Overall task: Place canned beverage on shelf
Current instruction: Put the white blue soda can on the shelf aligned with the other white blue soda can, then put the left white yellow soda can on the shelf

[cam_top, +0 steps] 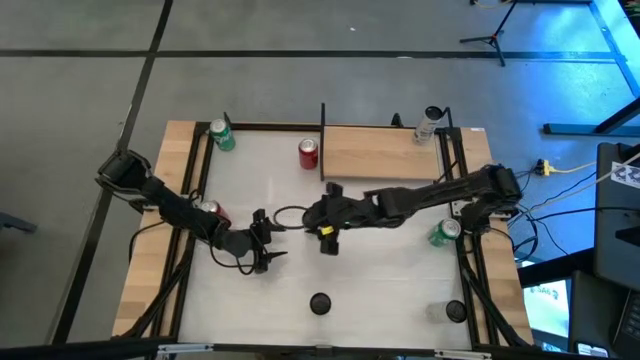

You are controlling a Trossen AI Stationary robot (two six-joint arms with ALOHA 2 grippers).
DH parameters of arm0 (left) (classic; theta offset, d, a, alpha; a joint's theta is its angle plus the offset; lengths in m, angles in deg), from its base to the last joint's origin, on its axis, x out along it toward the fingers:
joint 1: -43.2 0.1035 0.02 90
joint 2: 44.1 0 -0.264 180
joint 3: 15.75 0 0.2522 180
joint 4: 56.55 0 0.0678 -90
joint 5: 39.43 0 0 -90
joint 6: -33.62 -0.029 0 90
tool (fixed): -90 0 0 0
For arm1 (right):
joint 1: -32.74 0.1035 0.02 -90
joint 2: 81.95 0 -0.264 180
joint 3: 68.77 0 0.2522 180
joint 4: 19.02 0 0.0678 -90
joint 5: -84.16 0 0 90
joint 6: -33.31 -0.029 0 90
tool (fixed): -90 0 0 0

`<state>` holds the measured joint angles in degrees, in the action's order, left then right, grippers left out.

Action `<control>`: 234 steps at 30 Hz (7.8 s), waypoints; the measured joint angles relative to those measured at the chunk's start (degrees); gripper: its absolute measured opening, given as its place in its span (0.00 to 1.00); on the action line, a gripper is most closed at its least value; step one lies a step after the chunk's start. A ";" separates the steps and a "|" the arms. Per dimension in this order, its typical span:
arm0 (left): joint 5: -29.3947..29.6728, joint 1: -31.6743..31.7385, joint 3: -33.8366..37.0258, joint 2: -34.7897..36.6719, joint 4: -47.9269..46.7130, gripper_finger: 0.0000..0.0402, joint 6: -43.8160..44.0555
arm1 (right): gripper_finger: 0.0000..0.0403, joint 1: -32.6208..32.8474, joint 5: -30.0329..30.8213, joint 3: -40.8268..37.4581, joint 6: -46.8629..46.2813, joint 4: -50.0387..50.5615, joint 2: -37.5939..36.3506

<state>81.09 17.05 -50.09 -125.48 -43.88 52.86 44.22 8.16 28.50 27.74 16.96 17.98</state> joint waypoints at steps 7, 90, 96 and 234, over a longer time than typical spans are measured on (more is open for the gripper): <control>0.02 0.00 0.00 0.00 0.04 0.79 0.07 | 0.60 3.27 12.47 0.07 -4.80 11.91 -9.51; 0.28 1.33 0.00 0.00 -0.24 0.79 0.07 | 0.76 -56.53 0.53 -40.61 3.07 16.91 -52.96; 0.28 1.31 0.00 0.00 -0.24 0.79 0.07 | 0.80 -56.51 0.55 -40.56 3.13 16.70 -52.96; 16.11 -13.73 -29.49 -25.57 -12.43 0.79 25.14 | 0.80 21.12 -3.07 -10.99 -12.97 -1.06 -3.41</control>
<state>97.20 3.32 -79.57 -151.05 -56.31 78.00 65.34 5.08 17.51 14.78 15.90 14.56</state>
